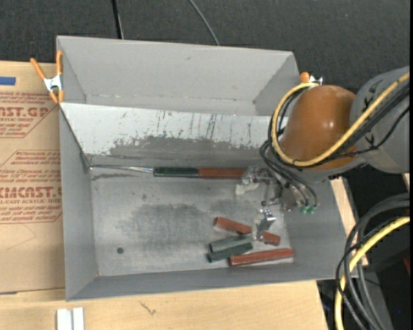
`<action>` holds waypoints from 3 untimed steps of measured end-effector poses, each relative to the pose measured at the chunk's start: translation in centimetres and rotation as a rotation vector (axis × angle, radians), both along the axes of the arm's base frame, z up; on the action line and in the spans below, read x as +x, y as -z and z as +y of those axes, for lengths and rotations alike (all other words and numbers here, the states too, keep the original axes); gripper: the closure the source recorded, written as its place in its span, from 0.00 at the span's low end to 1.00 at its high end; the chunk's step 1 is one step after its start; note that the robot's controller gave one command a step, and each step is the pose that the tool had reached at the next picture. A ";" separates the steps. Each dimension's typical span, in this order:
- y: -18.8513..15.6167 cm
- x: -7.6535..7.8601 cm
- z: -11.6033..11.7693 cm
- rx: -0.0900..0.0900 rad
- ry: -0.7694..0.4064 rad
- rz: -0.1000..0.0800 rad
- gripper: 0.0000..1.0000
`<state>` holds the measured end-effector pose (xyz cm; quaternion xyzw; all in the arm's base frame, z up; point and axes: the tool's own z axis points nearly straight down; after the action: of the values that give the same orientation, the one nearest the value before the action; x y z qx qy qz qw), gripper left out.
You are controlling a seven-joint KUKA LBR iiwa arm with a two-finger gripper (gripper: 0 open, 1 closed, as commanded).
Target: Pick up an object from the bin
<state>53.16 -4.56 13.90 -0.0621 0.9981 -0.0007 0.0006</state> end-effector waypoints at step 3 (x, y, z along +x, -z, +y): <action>6.1 -4.3 -0.6 -0.003 0.095 -0.008 1.00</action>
Offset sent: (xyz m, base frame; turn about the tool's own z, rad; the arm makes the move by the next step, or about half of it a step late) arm -0.0164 0.0056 -0.0690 -0.0730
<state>48.91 -5.12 7.83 -0.0145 0.9999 -0.0026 0.0044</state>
